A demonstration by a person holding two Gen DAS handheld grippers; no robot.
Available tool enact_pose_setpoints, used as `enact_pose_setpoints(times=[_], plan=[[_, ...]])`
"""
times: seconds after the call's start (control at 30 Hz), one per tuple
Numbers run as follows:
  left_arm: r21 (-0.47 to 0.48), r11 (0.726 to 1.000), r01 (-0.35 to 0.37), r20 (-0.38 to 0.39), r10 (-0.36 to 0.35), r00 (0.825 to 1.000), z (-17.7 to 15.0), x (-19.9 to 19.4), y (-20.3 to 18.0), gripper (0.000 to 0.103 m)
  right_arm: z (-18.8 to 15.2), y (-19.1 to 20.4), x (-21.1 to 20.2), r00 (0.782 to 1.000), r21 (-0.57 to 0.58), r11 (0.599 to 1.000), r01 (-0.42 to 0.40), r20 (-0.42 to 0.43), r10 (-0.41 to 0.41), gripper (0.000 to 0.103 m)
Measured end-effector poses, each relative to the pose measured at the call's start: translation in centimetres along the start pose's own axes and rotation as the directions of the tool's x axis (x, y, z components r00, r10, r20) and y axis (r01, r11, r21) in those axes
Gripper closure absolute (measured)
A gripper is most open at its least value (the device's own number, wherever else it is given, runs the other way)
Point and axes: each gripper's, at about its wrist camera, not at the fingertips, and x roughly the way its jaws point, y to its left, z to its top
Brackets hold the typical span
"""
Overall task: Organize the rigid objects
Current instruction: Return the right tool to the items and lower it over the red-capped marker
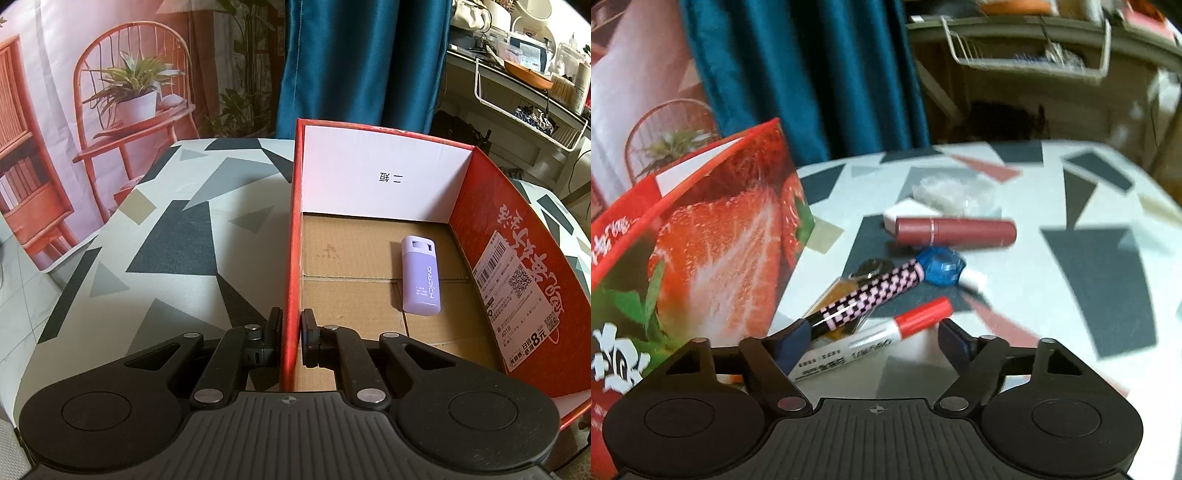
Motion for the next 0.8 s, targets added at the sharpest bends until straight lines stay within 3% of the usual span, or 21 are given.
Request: enact_pose_setpoints(times=[0.1,0.23,0.5,0.73,0.8], plan=[[-0.002,1.000,0.002,-0.002,-0.002,1.000,0.1,0.0,0.0,0.092,-0.3,0.9,0.5,0.999,-0.034,0.999,0.034,-0.020,-0.035,0.036],[-0.002,1.000,0.002,-0.002,-0.002,1.000,0.1,0.0,0.0,0.092,-0.5,2.3,0.9,0.993,-0.139,0.985,0.104,-0.042,-0.111,0.046],[-0.008,1.000,0.004,0.000,-0.004,1.000,0.1,0.0,0.2,0.092,-0.6,2.2,-0.1,0.986,-0.162,0.978,0.134,-0.081,-0.148,0.055],[-0.014,1.000,0.011,0.001,-0.011,1.000,-0.1,0.1,0.4,0.092,-1.0,1.2,-0.8,0.989,-0.161,0.978,0.136,-0.041,-0.145,0.087],[-0.010,1.000,0.007,-0.001,-0.007,1.000,-0.1,0.1,0.3,0.092,-0.8,1.3,-0.3,0.988,-0.196,0.969,0.147,-0.019,-0.154,0.089]])
